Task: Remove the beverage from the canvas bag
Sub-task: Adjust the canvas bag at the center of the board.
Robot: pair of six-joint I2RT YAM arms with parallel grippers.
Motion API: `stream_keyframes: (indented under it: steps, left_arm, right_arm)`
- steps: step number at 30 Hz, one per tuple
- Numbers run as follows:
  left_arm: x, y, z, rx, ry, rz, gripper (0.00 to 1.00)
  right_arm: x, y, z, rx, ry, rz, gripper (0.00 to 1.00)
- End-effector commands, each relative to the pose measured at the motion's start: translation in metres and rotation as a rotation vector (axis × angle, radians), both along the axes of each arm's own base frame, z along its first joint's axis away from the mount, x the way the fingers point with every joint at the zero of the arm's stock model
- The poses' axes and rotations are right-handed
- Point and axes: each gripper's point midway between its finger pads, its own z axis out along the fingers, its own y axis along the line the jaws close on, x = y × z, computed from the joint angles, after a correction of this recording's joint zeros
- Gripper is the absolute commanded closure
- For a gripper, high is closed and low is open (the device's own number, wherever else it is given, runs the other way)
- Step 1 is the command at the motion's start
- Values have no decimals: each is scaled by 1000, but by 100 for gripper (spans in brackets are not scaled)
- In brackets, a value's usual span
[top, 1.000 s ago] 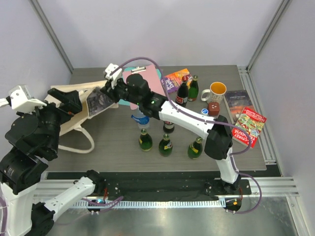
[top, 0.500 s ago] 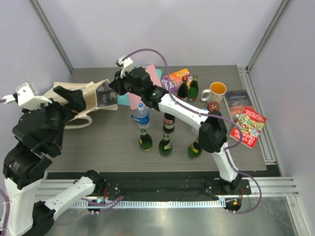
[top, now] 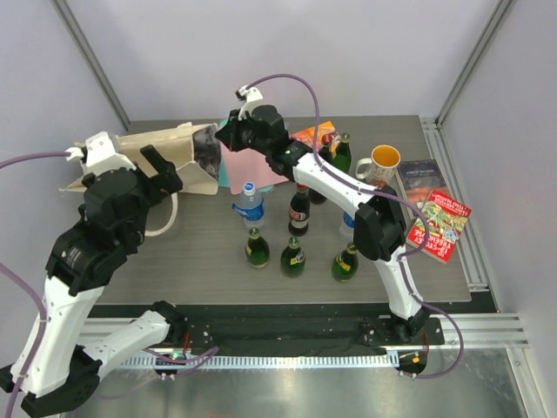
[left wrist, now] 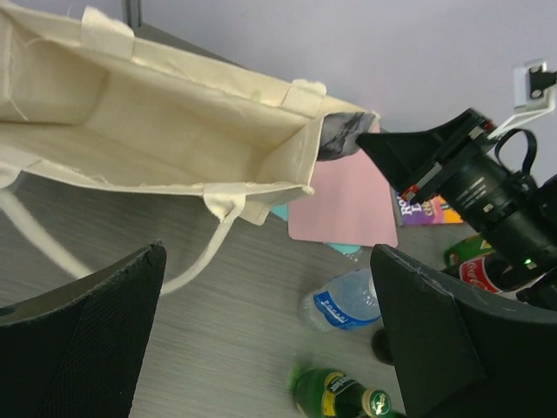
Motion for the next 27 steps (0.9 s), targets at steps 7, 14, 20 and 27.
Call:
stream_keyframes:
  steps: [7, 14, 20, 27]
  left_arm:
    - [15, -11, -31, 13, 80, 6, 0]
    - [17, -12, -56, 10, 130, 23, 0]
    - [24, -8, -71, -3, 167, 49, 0]
    - [56, 6, -87, -189, 206, 121, 0]
  right_arm:
    - [22, -3, 8, 52, -23, -33, 98]
    - [34, -11, -4, 18, -40, -53, 91]
    - [45, -15, -15, -4, -57, -75, 87]
    - [53, -17, -30, -38, -75, -82, 87]
